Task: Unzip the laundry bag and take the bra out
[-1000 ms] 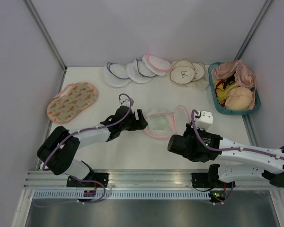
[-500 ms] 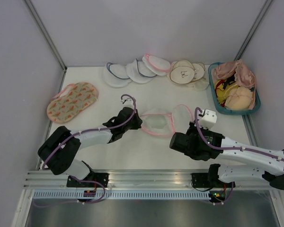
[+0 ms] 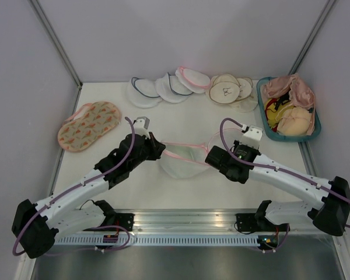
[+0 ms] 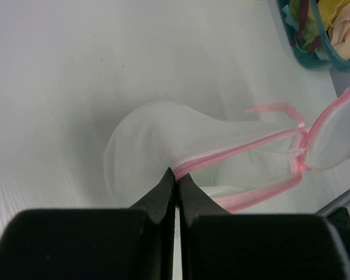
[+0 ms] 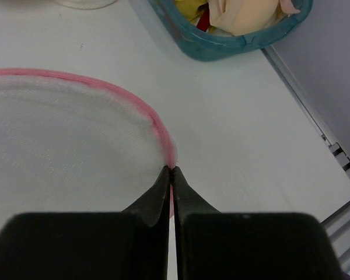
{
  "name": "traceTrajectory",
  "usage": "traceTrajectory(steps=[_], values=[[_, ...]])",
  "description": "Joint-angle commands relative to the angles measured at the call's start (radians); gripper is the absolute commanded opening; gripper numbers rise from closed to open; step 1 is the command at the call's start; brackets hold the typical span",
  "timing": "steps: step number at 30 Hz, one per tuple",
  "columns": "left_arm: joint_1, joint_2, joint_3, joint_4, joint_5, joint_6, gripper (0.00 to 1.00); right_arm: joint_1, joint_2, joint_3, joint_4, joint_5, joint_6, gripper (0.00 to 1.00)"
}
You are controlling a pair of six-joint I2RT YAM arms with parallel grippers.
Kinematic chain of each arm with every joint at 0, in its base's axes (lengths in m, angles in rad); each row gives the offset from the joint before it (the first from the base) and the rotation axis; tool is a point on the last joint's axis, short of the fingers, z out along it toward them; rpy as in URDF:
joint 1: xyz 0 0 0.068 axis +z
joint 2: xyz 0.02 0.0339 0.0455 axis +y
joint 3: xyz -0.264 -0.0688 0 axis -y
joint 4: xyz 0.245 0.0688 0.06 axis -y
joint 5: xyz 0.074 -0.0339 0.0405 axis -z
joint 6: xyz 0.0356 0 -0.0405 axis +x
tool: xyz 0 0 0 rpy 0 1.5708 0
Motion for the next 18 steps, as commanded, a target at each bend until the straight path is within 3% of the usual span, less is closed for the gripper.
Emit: traceTrajectory(steps=[1, 2, 5, 6, 8, 9, 11, 13, 18], values=[[-0.003, -0.038, 0.026, -0.135, 0.045, 0.031, 0.02, -0.039, -0.009, -0.002, 0.076, 0.026, -0.172, 0.02], [-0.003, -0.036, 0.023, -0.142, 0.052, 0.033, 0.02, -0.047, -0.005, -0.002, 0.106, 0.01, -0.2, 0.06], [-0.003, -0.021, 0.001, -0.155, 0.076, 0.034, 0.02, -0.062, 0.02, 0.01, 0.149, 0.014, -0.249, 0.46], [-0.003, -0.016, -0.002, -0.156, 0.085, 0.028, 0.02, -0.064, 0.024, 0.03, 0.153, 0.011, -0.279, 0.65], [-0.003, 0.002, -0.009, -0.153, 0.117, 0.019, 0.02, -0.064, 0.011, 0.041, 0.213, -0.026, -0.388, 0.7], [-0.003, 0.008, -0.011, -0.149, 0.123, 0.014, 0.02, -0.064, -0.005, 0.031, 0.335, -0.112, -0.522, 0.78], [-0.003, 0.014, -0.011, -0.141, 0.14, 0.01, 0.02, -0.062, -0.092, -0.005, 0.501, -0.269, -0.675, 0.8], [-0.003, 0.019, -0.008, -0.132, 0.161, 0.005, 0.02, -0.064, -0.169, -0.058, 0.716, -0.519, -0.776, 0.77], [-0.003, 0.001, 0.008, -0.127, 0.235, -0.007, 0.02, -0.062, -0.143, -0.112, 0.937, -0.848, -0.788, 0.69]])
